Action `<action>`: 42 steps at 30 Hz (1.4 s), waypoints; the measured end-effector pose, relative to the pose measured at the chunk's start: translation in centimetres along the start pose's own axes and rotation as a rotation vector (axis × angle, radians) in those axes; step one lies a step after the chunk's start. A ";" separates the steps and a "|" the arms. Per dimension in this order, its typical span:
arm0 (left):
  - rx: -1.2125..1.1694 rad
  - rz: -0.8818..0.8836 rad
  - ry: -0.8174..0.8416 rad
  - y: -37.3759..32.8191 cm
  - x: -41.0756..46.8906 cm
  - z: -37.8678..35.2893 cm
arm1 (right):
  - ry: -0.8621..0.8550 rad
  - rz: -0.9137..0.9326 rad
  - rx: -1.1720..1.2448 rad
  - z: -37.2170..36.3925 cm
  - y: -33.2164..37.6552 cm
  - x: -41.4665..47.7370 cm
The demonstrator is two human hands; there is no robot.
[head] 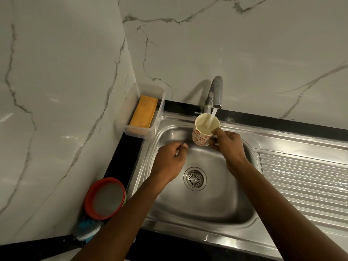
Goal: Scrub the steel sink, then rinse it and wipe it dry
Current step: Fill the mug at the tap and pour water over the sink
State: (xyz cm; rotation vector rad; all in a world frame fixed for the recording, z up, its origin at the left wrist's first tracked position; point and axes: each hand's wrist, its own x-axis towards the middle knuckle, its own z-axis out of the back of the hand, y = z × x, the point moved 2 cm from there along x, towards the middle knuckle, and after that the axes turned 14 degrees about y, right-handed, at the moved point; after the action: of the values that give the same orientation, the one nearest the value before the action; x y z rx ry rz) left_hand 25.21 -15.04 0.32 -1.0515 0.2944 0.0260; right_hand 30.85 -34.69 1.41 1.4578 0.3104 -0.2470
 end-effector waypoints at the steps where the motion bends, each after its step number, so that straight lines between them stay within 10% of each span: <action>1: -0.002 -0.002 0.000 0.0 0.0 0.0 | -0.003 -0.001 0.000 0.0 0.1 0.0; 42: 0.039 -0.064 -0.003 -0.4 0.1 0.0 | 0.009 -0.044 0.009 0.3 1.4 -0.1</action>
State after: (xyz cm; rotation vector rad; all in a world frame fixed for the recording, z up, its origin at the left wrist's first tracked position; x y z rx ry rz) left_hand 25.42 -15.23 0.61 -1.0216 0.2571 -0.0354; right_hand 31.25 -34.81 2.80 1.4623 0.3493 -0.2778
